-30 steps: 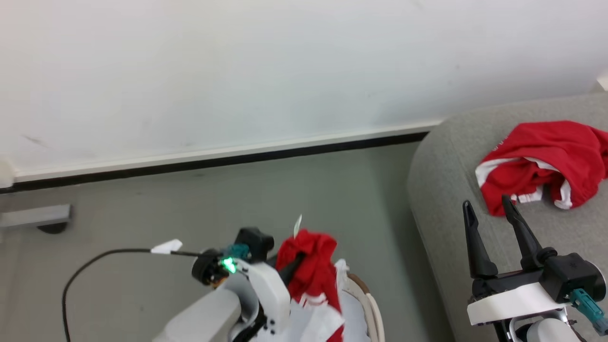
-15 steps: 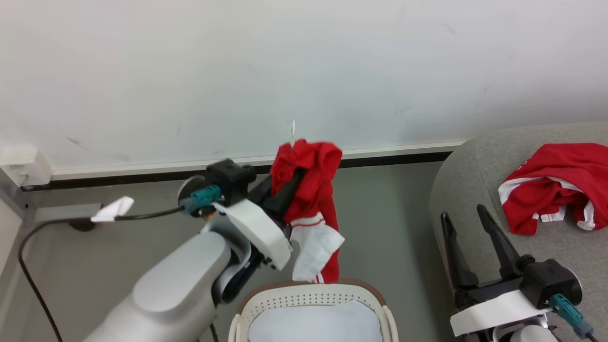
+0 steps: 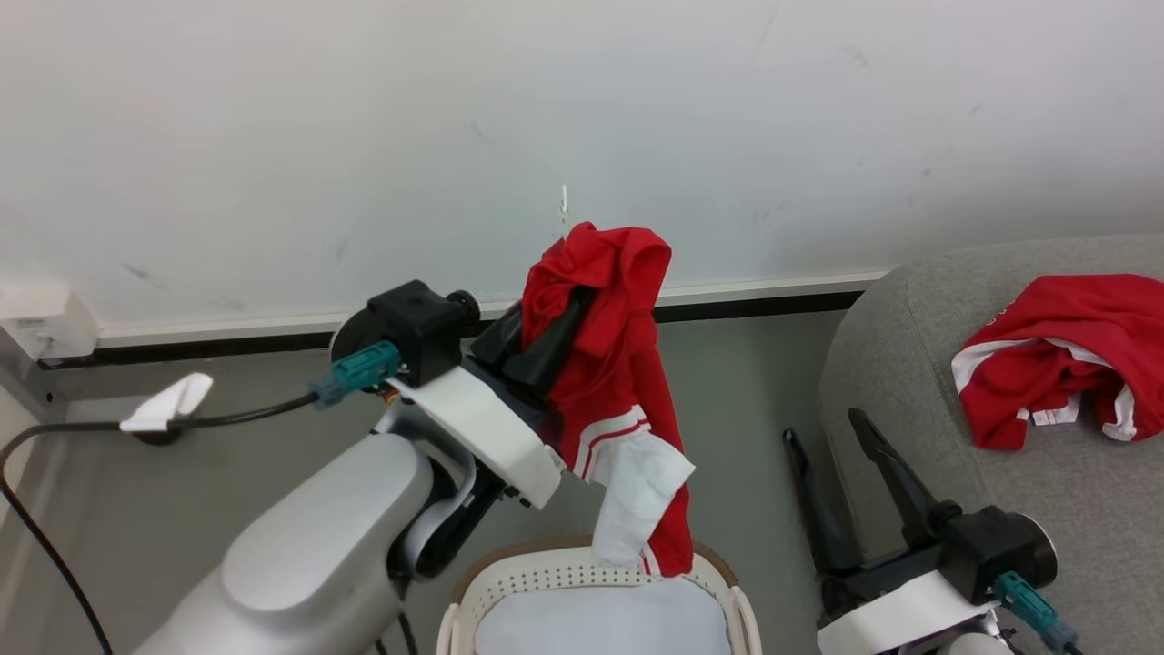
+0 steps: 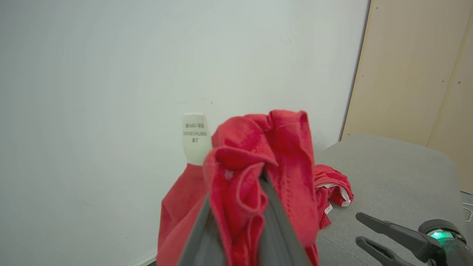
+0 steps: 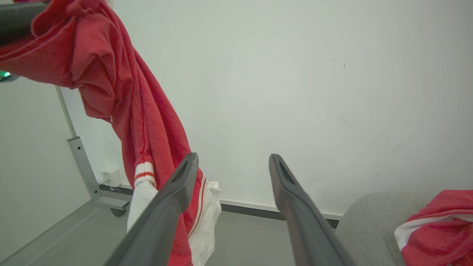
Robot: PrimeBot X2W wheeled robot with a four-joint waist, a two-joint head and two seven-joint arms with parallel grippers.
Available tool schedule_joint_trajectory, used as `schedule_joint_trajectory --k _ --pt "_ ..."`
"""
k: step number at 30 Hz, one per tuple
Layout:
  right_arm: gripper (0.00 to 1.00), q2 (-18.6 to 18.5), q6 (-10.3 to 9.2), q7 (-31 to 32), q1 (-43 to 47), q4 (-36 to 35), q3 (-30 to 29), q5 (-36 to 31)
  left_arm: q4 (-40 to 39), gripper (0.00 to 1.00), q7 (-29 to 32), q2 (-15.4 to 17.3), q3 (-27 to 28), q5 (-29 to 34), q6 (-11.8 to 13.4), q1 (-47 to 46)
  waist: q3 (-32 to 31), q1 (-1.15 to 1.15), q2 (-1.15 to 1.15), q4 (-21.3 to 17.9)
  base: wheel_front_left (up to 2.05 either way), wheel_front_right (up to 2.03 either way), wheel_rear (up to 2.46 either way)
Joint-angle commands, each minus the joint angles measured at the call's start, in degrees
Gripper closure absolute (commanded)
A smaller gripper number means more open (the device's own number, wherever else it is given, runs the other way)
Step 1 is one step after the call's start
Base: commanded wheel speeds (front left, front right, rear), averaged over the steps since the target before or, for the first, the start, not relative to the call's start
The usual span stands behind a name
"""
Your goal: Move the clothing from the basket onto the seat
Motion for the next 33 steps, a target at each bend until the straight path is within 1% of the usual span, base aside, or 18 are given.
schedule_joint_trajectory --k 1,5,8,11,15,23,29,33 --pt "0.00 -0.1 -0.13 -0.1 -0.4 0.2 0.9 0.5 -0.8 1.00 0.1 0.3 -0.1 -0.1 0.3 0.8 0.0 0.00 0.00 0.2 0.00 0.00 0.00" --pt "0.00 -0.1 -0.13 -0.1 -0.9 0.9 2.5 0.4 -1.8 1.00 -0.1 0.0 -0.5 0.1 0.4 1.2 0.0 0.00 0.00 0.6 0.00 0.00 0.00" --pt "0.00 -0.1 -0.13 -0.1 -1.9 2.1 5.2 0.3 -2.5 1.00 -0.4 -0.6 -1.1 0.4 0.2 1.9 0.0 0.00 0.00 1.2 0.00 0.00 0.00" --pt "0.00 -0.2 -0.13 -0.1 -3.8 4.7 9.4 0.1 -3.1 1.00 -0.5 -1.2 -1.9 0.7 0.1 2.3 -0.2 0.00 0.00 2.1 0.00 0.00 0.00" --pt "0.00 -0.4 -0.13 -0.1 -7.7 9.7 13.1 1.0 -3.2 1.00 -0.5 -2.1 -3.3 1.1 -0.6 2.8 -0.6 0.00 0.00 3.7 0.00 0.00 0.00" --pt "0.00 -0.3 -0.13 -0.1 -13.9 19.0 16.6 3.3 -2.9 1.00 0.4 -4.3 -6.2 1.3 -2.0 3.0 -1.7 0.00 0.00 8.4 0.00 0.00 0.00" --pt "0.00 -0.2 -0.13 -0.1 -15.2 25.4 19.1 6.0 -3.3 1.00 0.7 -6.0 -8.1 1.5 -2.5 2.8 -2.3 0.00 0.00 12.2 0.00 0.00 0.00" --pt "0.00 -0.2 -0.13 -0.1 -15.0 27.6 20.2 7.7 -3.8 1.00 1.1 -6.6 -8.8 1.6 -2.6 2.5 -2.7 0.00 0.00 14.3 0.00 0.00 0.00"
